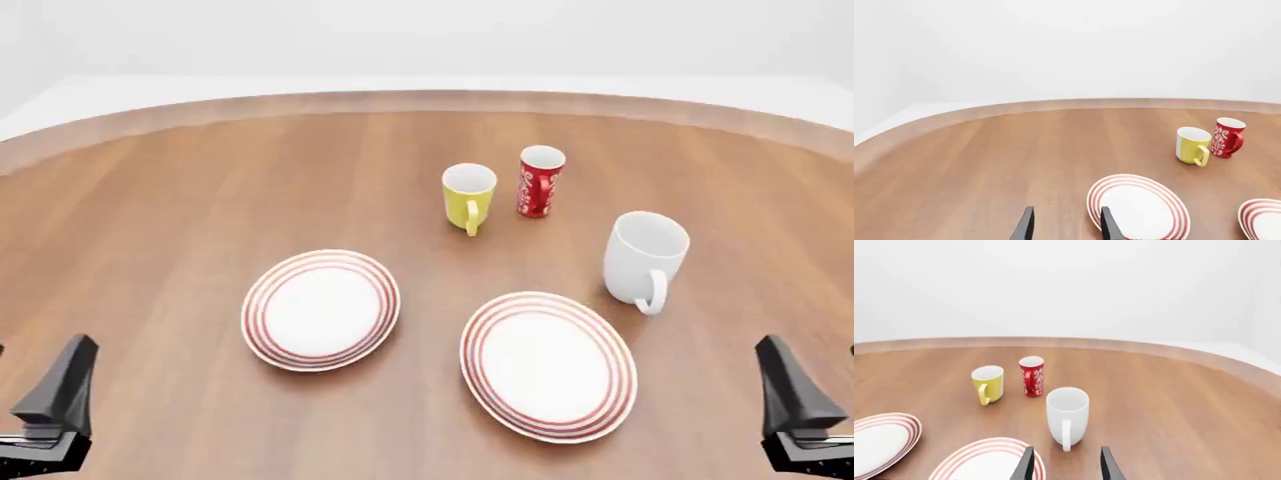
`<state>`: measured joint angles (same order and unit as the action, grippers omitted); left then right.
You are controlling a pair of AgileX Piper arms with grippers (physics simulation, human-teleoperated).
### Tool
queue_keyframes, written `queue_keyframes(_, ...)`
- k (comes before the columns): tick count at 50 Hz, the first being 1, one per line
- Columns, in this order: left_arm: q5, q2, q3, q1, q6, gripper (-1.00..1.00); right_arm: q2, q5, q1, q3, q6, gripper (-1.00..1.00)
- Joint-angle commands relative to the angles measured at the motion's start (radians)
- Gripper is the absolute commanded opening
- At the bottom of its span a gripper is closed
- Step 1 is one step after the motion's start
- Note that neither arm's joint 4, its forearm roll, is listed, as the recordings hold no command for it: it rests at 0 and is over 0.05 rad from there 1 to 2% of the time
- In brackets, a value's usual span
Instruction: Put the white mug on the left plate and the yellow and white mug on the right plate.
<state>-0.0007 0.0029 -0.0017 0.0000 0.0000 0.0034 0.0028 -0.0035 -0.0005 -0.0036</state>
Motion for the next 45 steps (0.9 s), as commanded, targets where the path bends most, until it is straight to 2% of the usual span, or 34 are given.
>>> queue_keyframes(1,-0.001,0.005,-0.003,0.0,0.0,1.0,0.01,0.009,-0.002,0.0,-0.022,1.0)
queue_keyframes(6,-0.001,0.005,-0.003,0.0,0.0,1.0,0.027,0.003,0.002,0.0,-0.044,1.0)
queue_keyframes(7,-0.001,0.005,-0.003,0.0,0.0,1.0,0.052,-0.016,-0.006,-0.001,-0.033,1.0)
queue_keyframes(11,-0.001,0.005,-0.003,0.0,0.0,1.0,0.091,-0.051,0.003,-0.001,-0.05,1.0)
queue_keyframes(14,-0.001,0.005,-0.003,0.0,0.0,1.0,0.129,-0.075,0.005,-0.003,-0.021,1.0)
queue_keyframes(16,-0.001,0.005,-0.003,0.0,0.0,1.0,0.161,-0.106,0.008,-0.005,-0.047,1.0)
queue_keyframes(18,-0.001,0.005,-0.003,0.0,0.0,1.0,0.219,-0.157,0.008,-0.011,-0.036,1.0)
queue_keyframes(35,-0.001,0.005,-0.003,0.0,0.0,1.0,0.584,-0.506,0.015,-0.012,-0.073,1.0)
queue_keyframes(45,-0.001,0.005,-0.003,0.0,0.0,1.0,0.719,-0.621,0.003,-0.021,-0.07,1.0)
